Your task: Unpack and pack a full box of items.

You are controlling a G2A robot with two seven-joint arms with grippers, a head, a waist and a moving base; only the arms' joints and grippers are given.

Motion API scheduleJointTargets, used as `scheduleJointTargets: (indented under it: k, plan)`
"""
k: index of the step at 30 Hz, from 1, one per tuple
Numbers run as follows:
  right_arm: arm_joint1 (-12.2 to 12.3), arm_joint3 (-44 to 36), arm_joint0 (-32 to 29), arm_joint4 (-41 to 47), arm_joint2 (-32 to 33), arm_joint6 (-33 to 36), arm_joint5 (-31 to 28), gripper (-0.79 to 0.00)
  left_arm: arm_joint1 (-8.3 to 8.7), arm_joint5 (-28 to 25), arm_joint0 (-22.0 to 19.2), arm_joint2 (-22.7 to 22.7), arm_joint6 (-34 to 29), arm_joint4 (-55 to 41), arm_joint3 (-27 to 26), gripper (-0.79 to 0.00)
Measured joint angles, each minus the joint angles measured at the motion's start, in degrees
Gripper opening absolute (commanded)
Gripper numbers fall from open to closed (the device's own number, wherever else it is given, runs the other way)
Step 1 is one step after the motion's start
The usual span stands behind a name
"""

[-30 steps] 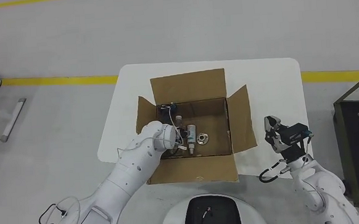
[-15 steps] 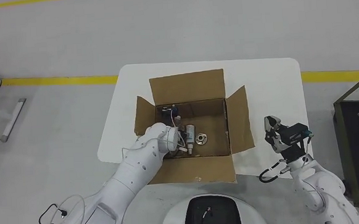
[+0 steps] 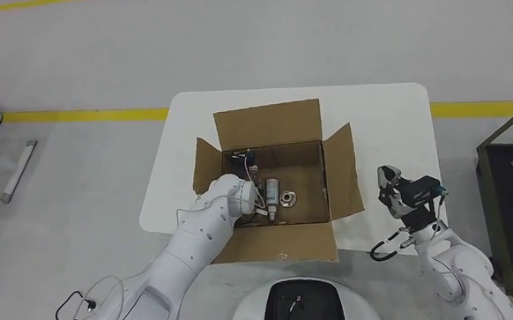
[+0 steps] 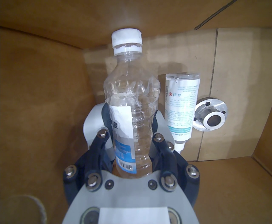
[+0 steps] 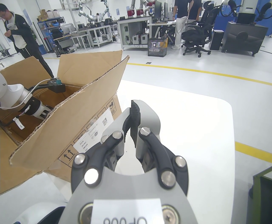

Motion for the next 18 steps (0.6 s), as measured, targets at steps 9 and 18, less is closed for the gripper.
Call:
scheduleJointTargets:
  k: [9,18]
  plan:
    - [0.0,0.0,0.0,0.0,0.0,0.0,0.0,-0.785,-0.74,-0.92,-0.21,-0.17,-0.37,0.34,0.72,-0.348]
    - [0.0,0.0,0.0,0.0,0.0,0.0,0.0,-0.785,-1.09,-1.17,-0.35,-0.89,-0.52,1.26,0.4,-0.086]
